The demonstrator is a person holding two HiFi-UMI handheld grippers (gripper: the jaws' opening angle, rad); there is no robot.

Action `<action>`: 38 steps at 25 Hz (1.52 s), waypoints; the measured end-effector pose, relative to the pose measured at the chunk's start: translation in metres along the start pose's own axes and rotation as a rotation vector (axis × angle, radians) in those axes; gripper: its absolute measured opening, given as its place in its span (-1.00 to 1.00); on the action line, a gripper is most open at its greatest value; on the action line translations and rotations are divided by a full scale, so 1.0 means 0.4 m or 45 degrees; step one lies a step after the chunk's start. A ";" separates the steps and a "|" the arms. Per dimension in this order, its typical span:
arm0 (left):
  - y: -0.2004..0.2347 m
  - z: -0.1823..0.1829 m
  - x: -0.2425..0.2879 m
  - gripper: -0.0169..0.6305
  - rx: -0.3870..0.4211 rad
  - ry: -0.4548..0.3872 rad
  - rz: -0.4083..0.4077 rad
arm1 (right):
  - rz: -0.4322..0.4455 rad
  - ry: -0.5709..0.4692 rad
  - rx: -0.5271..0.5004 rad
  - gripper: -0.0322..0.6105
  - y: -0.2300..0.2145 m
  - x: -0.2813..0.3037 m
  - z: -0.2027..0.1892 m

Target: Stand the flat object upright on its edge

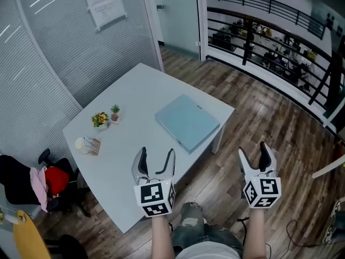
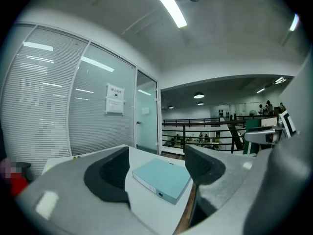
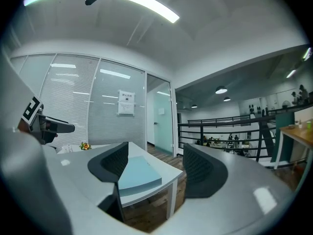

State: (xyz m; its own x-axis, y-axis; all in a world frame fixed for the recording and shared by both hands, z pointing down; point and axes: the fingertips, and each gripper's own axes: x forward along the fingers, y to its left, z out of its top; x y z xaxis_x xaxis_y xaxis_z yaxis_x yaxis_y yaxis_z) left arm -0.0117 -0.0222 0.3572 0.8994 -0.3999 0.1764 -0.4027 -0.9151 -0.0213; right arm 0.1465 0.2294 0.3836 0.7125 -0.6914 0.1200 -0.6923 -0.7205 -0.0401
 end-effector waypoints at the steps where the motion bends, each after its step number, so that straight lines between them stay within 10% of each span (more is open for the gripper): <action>1: 0.000 -0.003 0.012 0.11 0.000 0.005 0.001 | -0.001 0.005 0.003 0.22 -0.005 0.010 -0.005; 38: 0.190 -0.017 0.694 0.11 -0.219 0.130 0.085 | 0.217 0.136 -0.056 0.22 -0.036 0.813 0.027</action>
State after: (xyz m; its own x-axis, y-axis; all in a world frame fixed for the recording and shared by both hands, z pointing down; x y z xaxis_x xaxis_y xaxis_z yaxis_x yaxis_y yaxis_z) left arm 0.2063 -0.2023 0.4113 0.8514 -0.4438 0.2796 -0.4915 -0.8611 0.1302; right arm 0.3893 0.0143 0.4126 0.5702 -0.7916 0.2195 -0.8077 -0.5890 -0.0260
